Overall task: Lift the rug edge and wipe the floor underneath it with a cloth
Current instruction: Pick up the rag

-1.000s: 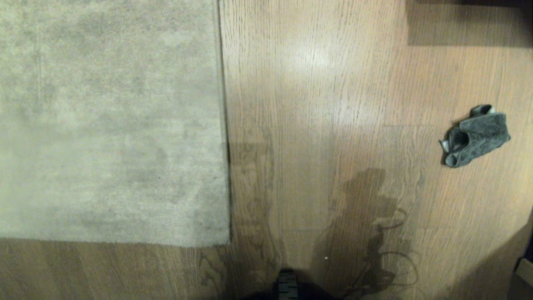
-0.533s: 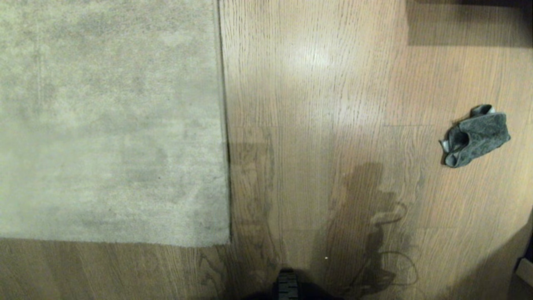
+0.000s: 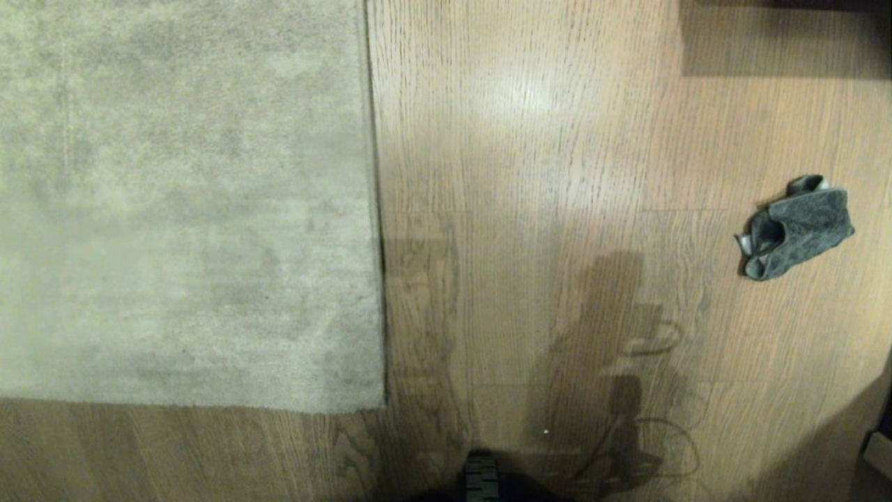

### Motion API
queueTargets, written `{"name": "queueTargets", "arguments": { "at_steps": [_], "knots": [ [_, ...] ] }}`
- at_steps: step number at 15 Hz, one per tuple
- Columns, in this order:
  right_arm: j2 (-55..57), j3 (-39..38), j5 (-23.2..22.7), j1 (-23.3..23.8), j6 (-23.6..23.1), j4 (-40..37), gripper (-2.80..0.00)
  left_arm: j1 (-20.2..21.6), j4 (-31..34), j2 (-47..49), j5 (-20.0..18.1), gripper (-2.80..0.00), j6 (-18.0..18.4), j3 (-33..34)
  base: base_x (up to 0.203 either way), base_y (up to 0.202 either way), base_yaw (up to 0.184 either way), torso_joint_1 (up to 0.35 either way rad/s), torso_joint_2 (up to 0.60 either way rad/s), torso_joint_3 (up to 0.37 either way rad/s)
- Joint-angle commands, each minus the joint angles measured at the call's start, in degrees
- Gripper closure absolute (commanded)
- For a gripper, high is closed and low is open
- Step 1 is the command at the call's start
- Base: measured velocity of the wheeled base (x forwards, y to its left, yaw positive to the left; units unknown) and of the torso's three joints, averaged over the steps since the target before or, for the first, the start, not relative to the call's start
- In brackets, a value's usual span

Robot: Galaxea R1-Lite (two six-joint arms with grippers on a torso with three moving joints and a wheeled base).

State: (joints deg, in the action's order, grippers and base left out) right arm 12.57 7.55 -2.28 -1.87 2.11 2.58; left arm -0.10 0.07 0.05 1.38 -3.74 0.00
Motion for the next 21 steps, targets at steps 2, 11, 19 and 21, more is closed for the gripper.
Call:
{"name": "queueTargets", "arguments": {
  "at_steps": [2, 11, 19, 21],
  "knots": [
    [5.0, 1.7, 0.0, -2.3, 0.0, 1.5, 0.00, 0.0, 0.0, 0.0, 0.0, 0.00, 0.0, 0.0, 0.000, 0.000, 0.000, 0.000, 0.00, 0.000],
    [29.7, 3.0, 0.0, -3.0, -0.3, 21.2, 0.00, 0.0, 0.0, 0.0, 0.0, 0.00, 0.0, 0.0, 0.000, 0.000, 0.000, 0.000, 0.00, 0.000],
    [50.4, 6.7, 0.1, -0.4, -0.9, 40.6, 0.00, 0.0, 0.0, 0.0, 0.0, 0.00, 0.0, 0.0, 0.000, 0.000, 0.000, 0.000, 0.00, 0.000],
    [52.1, 6.8, 0.1, 2.5, -1.0, 41.3, -2.80, 0.0, 0.0, 0.0, 0.0, 0.00, 0.0, 0.0, 0.000, 0.000, 0.000, 0.000, 0.00, 0.000]
  ]
}}
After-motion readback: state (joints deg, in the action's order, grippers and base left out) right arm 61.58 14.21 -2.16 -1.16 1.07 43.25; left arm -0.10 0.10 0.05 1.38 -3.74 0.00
